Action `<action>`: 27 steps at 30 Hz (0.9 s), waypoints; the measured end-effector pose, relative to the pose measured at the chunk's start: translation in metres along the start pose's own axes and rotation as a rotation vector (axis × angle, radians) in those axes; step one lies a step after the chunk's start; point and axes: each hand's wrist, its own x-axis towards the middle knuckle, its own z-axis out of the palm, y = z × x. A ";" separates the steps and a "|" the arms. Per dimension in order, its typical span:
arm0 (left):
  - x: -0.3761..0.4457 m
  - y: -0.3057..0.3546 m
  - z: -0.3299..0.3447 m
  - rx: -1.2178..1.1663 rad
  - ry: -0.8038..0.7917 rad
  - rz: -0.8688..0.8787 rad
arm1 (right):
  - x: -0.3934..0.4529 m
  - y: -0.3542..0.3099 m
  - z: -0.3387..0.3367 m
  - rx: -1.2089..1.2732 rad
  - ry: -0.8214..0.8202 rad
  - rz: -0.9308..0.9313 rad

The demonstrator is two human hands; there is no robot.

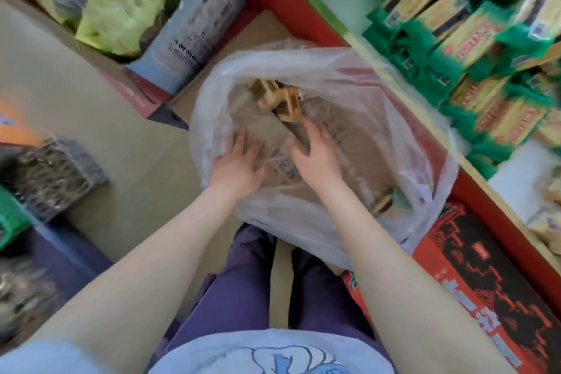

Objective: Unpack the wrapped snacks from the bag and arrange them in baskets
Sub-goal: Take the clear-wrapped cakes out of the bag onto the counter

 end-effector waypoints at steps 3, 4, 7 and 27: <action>0.001 -0.002 -0.009 -0.062 -0.047 -0.019 | 0.033 -0.012 0.017 -0.070 0.061 -0.044; 0.001 -0.002 -0.010 -0.074 -0.059 -0.026 | 0.040 -0.016 0.020 -0.040 0.095 -0.003; 0.000 0.000 -0.013 -0.085 -0.070 -0.026 | 0.059 -0.025 0.022 0.089 0.243 0.090; -0.019 0.011 -0.022 -0.112 -0.136 -0.083 | 0.018 -0.012 -0.006 0.273 0.280 0.148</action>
